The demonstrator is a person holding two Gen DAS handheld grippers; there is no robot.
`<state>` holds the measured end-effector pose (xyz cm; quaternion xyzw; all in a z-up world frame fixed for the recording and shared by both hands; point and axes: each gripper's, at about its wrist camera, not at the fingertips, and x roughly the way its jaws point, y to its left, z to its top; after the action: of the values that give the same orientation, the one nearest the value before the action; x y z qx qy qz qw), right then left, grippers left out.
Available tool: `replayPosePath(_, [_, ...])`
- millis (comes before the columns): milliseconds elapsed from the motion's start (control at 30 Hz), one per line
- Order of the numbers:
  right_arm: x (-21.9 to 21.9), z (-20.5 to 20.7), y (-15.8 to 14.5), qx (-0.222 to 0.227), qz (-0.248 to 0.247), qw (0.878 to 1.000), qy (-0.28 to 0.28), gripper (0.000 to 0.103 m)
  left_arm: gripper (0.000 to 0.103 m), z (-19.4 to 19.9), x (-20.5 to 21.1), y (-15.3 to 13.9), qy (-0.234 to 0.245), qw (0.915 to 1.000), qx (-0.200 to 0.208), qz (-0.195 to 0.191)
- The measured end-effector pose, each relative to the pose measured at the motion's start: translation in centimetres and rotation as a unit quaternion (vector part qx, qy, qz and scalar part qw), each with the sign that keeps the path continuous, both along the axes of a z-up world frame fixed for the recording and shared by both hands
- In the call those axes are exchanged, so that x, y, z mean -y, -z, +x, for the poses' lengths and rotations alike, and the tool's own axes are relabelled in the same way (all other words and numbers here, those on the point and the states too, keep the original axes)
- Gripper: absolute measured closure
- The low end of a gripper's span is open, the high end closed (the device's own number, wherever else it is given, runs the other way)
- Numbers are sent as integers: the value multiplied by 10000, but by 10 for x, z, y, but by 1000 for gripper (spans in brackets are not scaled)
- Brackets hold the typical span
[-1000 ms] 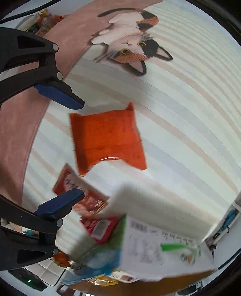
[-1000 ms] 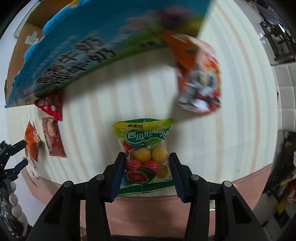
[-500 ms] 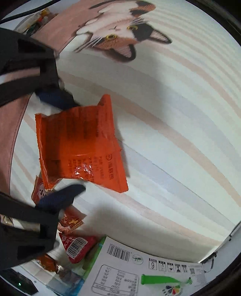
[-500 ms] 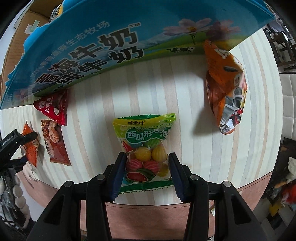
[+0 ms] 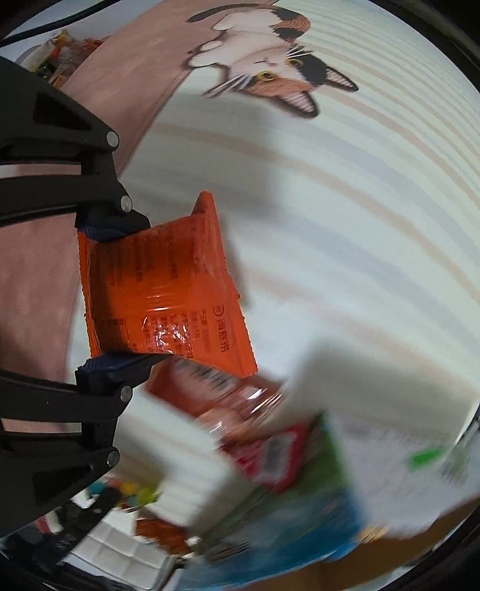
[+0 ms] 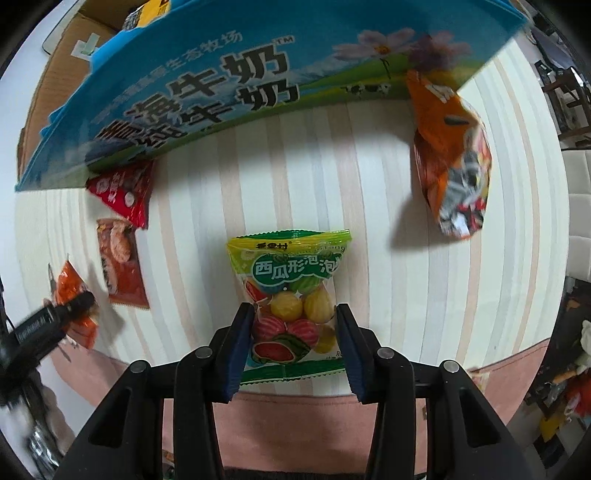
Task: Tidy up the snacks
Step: 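Carry both packets into the box and open both tools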
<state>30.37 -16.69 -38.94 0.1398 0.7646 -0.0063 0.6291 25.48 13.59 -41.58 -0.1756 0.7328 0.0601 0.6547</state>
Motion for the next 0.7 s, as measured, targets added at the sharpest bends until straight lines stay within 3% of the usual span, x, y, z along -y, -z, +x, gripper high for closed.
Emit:
replayPosePath(267, [13, -12, -42, 322, 376, 9988, 31, 56, 58, -29, 65, -59, 553, 9960, 523, -478])
replayPosePath(500, [34, 10, -110, 918, 634, 9937, 50, 56, 58, 24, 113, -143, 1181, 9825, 1308, -607])
replayPosePath(700, [60, 77, -165, 1492, 571, 9871, 124, 56, 58, 105, 145, -195, 1652, 9687, 1781, -509])
